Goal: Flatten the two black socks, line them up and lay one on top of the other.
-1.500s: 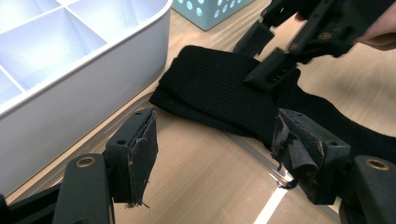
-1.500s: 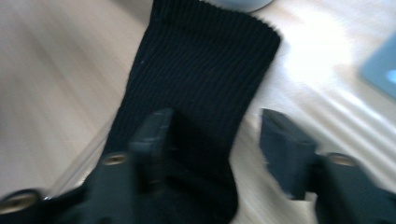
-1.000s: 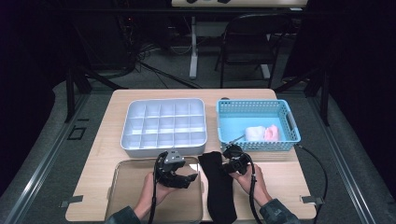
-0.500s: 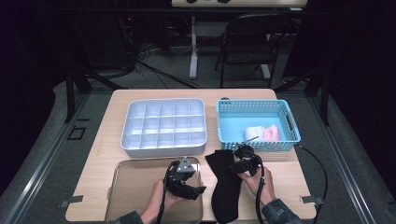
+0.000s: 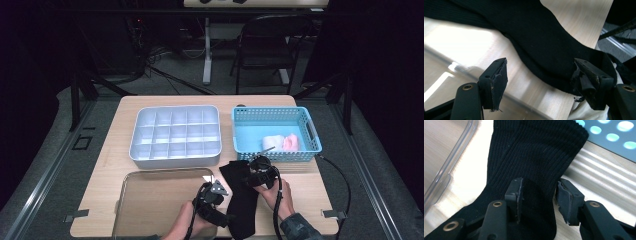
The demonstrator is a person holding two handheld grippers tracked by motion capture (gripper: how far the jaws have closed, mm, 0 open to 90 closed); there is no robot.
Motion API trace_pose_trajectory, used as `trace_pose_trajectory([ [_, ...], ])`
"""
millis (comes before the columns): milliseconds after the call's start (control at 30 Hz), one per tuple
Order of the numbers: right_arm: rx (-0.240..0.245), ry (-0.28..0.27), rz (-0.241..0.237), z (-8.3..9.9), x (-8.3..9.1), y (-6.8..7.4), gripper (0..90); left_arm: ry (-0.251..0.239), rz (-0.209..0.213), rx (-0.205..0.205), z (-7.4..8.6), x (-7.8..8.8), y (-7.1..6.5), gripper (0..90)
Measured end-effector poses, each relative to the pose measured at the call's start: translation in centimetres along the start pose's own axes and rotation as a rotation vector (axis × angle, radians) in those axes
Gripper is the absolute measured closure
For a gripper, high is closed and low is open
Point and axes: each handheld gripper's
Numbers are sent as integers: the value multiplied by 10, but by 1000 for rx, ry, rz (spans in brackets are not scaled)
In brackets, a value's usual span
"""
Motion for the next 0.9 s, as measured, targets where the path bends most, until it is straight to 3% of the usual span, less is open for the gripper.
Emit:
trace_pose_trajectory([
  [300,-1,1,13,3,-2,0,580,52,-27,-1,-8,-20,-1,361],
  [500,3,-2,15,5,-2,-1,593,48,-67,-17,-8,-20,-1,510],
  [633,10,-7,9,5,-2,1,630,36,-86,-26,-6,-19,0,662],
  [800,20,-1,1,5,-2,1,705,29,-79,-45,-4,-19,0,789],
  [900,1,-17,-49,7,-3,-1,802,14,-59,-52,-2,-20,1,856],
])
Point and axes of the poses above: each handheld gripper's, and its own axes: x roughly backward along the jaws, z roughly out of its underside, y roughly to its left, and after that the axes turned 1 degree about x, right-handed
